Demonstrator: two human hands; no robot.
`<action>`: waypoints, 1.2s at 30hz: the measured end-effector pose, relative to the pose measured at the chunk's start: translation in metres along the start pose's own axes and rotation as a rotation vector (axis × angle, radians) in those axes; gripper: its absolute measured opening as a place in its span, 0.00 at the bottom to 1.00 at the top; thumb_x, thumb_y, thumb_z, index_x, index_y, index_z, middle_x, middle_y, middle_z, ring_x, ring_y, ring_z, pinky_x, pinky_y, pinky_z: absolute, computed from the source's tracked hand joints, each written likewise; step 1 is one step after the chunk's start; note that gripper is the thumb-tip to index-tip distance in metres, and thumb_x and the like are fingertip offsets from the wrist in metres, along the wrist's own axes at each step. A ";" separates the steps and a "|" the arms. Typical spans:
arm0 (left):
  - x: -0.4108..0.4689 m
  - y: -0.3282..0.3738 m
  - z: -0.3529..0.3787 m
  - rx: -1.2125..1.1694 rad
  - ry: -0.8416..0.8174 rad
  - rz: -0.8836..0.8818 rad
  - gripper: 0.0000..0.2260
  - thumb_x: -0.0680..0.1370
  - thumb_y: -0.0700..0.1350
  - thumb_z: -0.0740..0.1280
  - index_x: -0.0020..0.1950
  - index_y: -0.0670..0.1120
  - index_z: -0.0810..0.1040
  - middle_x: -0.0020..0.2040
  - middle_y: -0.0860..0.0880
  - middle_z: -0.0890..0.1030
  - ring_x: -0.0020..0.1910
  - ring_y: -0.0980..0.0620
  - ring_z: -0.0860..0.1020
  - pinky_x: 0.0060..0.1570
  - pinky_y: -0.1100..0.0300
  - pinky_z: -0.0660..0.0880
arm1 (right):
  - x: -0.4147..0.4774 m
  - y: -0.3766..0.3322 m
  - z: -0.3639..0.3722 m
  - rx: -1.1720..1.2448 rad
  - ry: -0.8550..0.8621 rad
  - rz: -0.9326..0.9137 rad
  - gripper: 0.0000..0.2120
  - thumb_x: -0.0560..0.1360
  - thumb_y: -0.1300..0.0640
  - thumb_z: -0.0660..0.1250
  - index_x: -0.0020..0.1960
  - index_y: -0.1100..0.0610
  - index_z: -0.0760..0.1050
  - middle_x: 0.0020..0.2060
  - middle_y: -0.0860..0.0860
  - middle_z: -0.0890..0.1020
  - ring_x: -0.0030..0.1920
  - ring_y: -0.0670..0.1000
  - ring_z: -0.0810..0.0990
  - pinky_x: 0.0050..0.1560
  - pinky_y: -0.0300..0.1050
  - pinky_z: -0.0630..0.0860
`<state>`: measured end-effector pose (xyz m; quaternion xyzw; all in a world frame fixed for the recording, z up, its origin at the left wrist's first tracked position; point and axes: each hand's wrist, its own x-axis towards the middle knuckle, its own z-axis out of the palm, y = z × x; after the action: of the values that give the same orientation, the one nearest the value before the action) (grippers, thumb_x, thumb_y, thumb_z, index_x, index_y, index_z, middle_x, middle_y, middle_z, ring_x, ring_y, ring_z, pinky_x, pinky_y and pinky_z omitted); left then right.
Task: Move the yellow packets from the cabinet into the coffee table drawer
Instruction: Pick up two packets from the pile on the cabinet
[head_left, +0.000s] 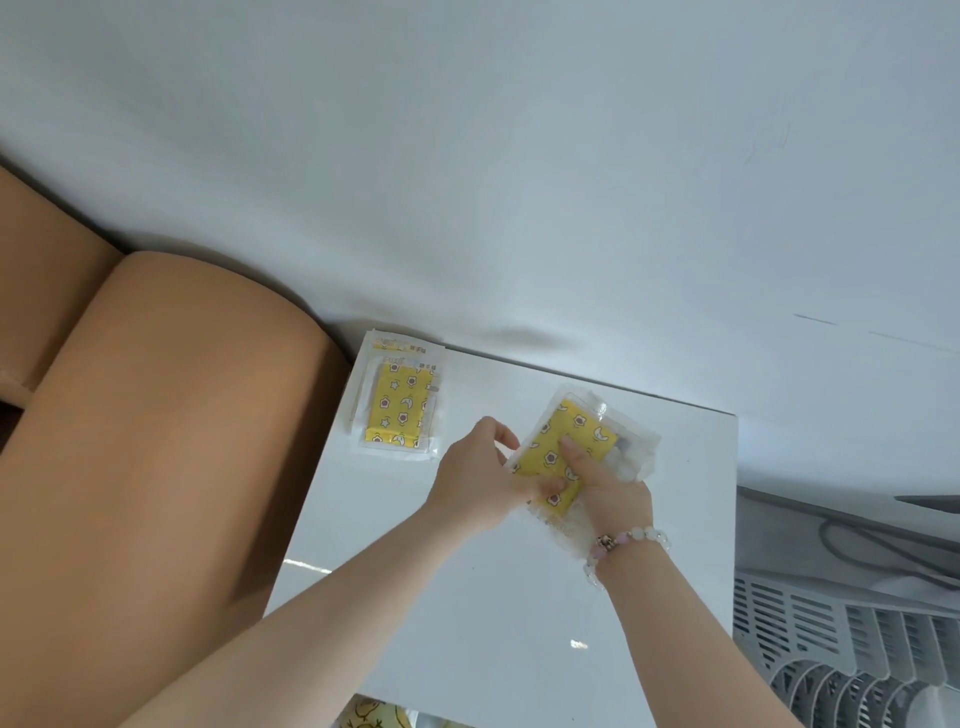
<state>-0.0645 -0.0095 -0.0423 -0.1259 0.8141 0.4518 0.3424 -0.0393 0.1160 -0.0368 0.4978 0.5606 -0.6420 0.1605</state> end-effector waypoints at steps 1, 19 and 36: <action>0.001 0.000 -0.007 -0.018 -0.012 0.004 0.24 0.65 0.56 0.77 0.53 0.50 0.70 0.42 0.52 0.77 0.35 0.56 0.75 0.29 0.65 0.67 | 0.004 0.004 -0.001 -0.004 -0.012 0.006 0.19 0.69 0.53 0.74 0.54 0.63 0.75 0.39 0.53 0.80 0.37 0.53 0.80 0.32 0.38 0.78; 0.075 -0.060 -0.094 0.146 0.477 -0.353 0.30 0.65 0.56 0.78 0.52 0.35 0.75 0.47 0.39 0.81 0.51 0.40 0.80 0.38 0.52 0.73 | 0.031 0.026 -0.022 -0.067 0.034 0.040 0.24 0.65 0.48 0.77 0.56 0.58 0.77 0.47 0.56 0.83 0.49 0.59 0.81 0.52 0.52 0.77; 0.051 -0.034 -0.103 0.080 0.362 -0.144 0.06 0.72 0.45 0.73 0.45 0.47 0.78 0.43 0.49 0.81 0.45 0.47 0.79 0.38 0.58 0.73 | 0.028 0.024 -0.010 -0.086 -0.045 0.030 0.14 0.65 0.53 0.77 0.47 0.57 0.79 0.43 0.55 0.84 0.48 0.59 0.82 0.57 0.57 0.76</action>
<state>-0.1301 -0.1076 -0.0618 -0.2493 0.8686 0.3633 0.2267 -0.0293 0.1267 -0.0717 0.4843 0.5764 -0.6258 0.2040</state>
